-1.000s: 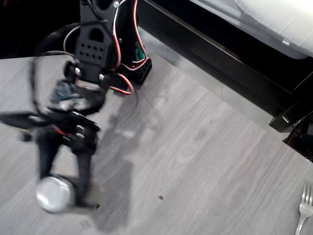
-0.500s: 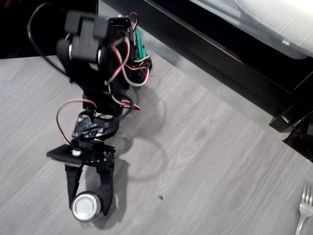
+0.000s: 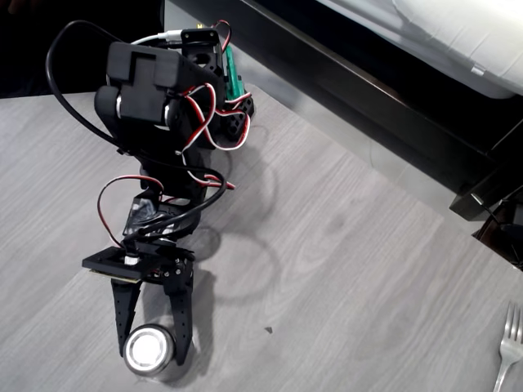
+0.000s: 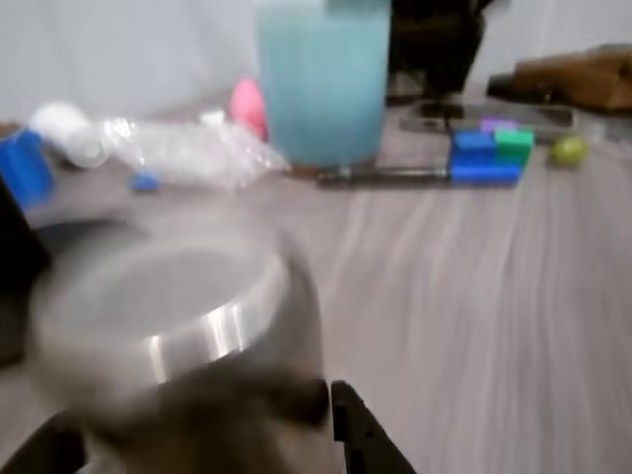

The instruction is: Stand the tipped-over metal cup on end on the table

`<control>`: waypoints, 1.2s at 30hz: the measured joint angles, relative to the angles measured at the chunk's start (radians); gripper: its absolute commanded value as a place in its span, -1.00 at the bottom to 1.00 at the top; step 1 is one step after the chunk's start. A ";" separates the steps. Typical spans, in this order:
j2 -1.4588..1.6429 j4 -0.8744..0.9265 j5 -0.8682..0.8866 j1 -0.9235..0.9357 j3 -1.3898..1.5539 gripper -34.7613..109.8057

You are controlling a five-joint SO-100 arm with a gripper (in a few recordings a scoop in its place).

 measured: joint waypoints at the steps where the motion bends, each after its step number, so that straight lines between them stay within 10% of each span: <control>1: 0.002 0.000 0.008 0.006 -0.003 0.04; 13: 0.511 0.051 0.365 0.067 0.143 -0.17; 16: 0.876 0.345 0.557 0.086 0.132 -0.52; 21: 1.516 1.123 1.118 0.037 -0.081 -0.52; 27: 1.574 2.042 1.462 -0.094 -0.003 -0.52; 36: 1.871 2.240 1.522 -0.181 0.213 -0.52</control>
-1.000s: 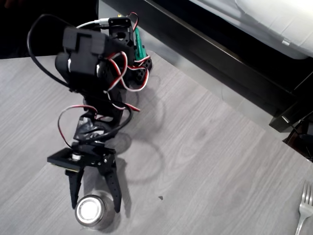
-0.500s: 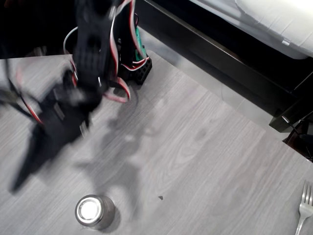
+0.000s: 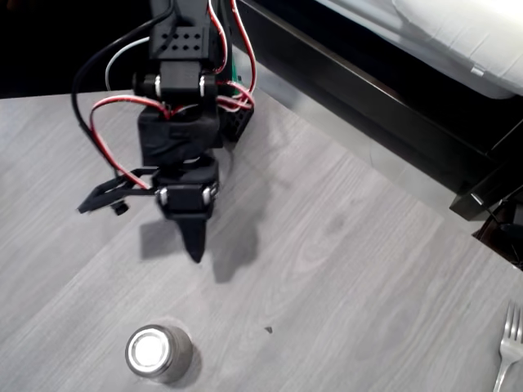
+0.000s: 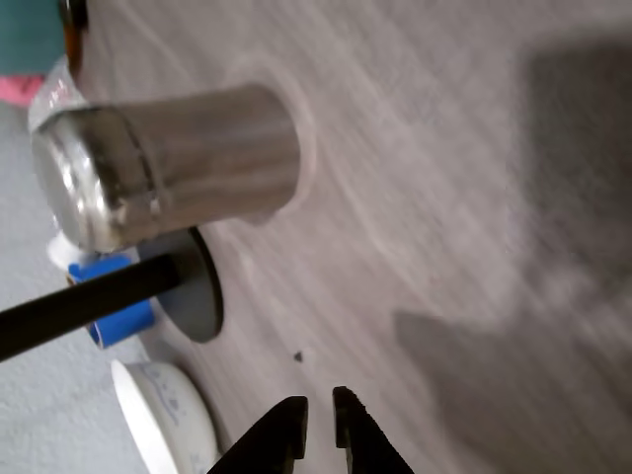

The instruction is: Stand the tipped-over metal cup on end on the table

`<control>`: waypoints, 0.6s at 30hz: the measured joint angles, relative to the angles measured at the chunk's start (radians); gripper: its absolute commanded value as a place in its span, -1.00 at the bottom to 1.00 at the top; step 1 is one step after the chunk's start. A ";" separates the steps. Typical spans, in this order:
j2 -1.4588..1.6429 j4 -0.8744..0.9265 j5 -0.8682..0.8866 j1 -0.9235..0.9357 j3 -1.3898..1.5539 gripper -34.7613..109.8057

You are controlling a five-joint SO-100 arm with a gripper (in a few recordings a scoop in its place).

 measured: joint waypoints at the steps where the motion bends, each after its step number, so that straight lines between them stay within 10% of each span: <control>1: 0.037 0.008 0.000 -0.008 0.012 -0.52; 18: 0.394 0.408 0.012 -0.052 0.141 -0.52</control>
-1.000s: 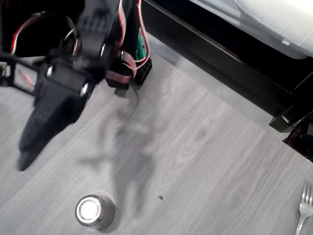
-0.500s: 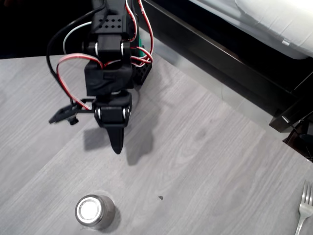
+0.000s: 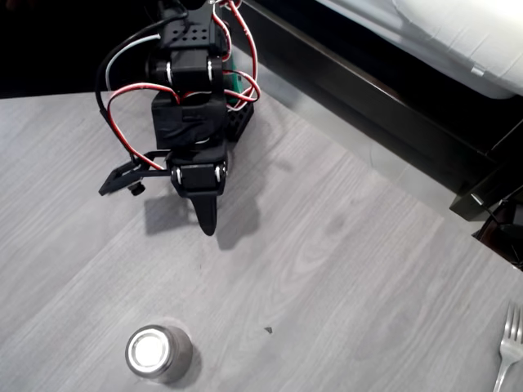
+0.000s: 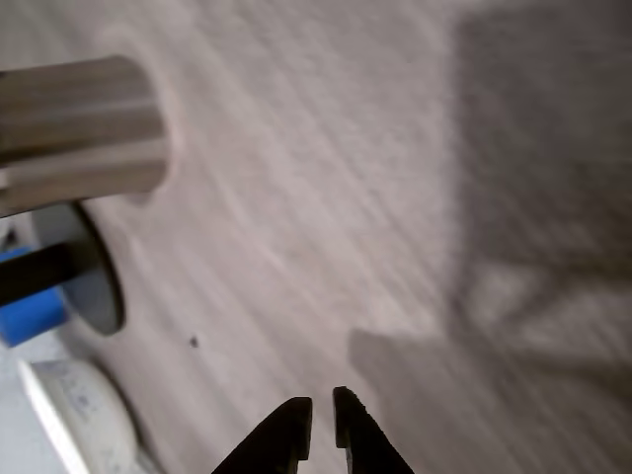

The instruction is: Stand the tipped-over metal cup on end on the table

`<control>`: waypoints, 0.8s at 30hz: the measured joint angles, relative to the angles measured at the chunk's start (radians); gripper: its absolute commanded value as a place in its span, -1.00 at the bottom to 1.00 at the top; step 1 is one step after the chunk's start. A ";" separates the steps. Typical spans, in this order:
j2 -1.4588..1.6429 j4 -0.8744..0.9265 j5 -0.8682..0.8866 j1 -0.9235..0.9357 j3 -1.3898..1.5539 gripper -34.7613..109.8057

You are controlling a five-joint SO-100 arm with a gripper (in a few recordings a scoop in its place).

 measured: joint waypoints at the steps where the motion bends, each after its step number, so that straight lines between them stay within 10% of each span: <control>1: 0.000 0.015 0.000 0.008 0.000 -0.52; 24: 0.000 0.031 0.000 0.035 0.000 -0.52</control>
